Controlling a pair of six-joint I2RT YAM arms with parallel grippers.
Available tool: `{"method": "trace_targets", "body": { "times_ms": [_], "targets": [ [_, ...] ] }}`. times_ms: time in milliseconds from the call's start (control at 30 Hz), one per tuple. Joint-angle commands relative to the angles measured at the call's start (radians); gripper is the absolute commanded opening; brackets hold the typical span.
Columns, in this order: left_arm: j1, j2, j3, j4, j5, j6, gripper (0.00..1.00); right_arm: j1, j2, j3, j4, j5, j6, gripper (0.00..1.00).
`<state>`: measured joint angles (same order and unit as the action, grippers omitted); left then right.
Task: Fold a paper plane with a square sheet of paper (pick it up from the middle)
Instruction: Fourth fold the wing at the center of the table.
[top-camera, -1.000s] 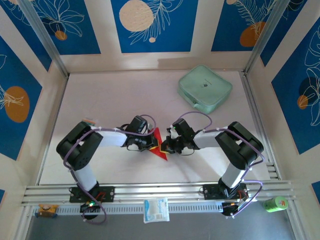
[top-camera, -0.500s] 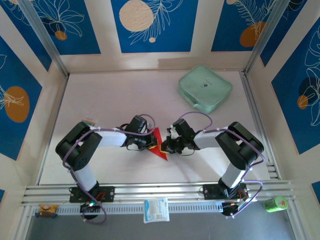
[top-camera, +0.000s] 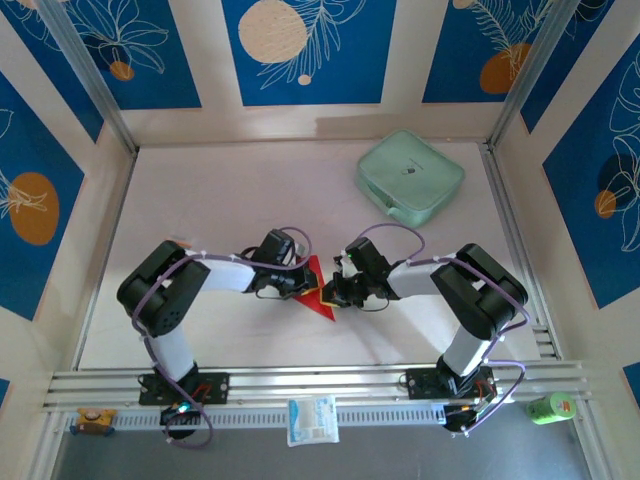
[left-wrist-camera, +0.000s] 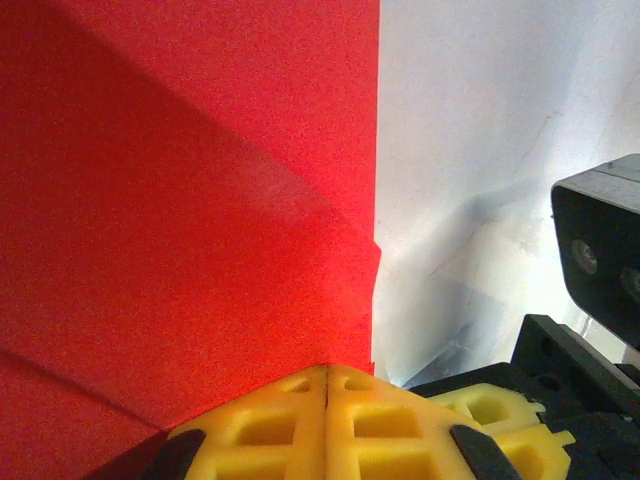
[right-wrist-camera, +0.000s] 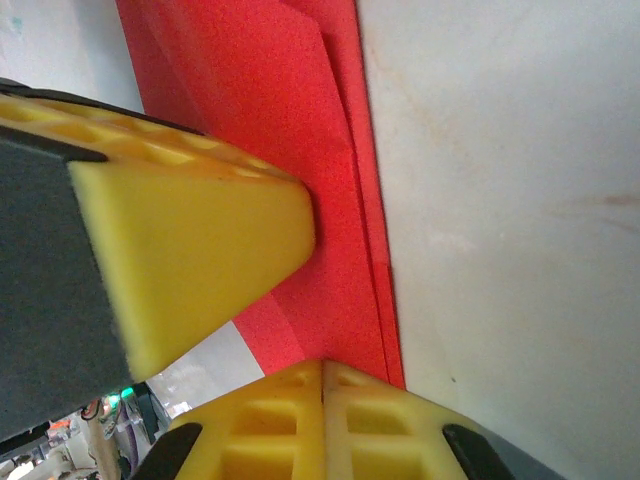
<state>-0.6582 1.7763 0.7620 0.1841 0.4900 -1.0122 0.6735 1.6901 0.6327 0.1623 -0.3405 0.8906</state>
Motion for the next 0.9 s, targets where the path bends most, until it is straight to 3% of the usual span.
{"method": "trace_targets", "body": {
  "times_ms": [0,867],
  "targets": [
    [0.034,0.041,0.010,-0.065,-0.056,0.030,0.03,0.003,0.031,-0.053,-0.177,0.054,-0.017,0.00],
    [0.255,0.124,0.156,-0.179,-0.036,0.167,0.03,-0.009,0.030,-0.047,-0.196,0.045,-0.037,0.00]
  ]
}}
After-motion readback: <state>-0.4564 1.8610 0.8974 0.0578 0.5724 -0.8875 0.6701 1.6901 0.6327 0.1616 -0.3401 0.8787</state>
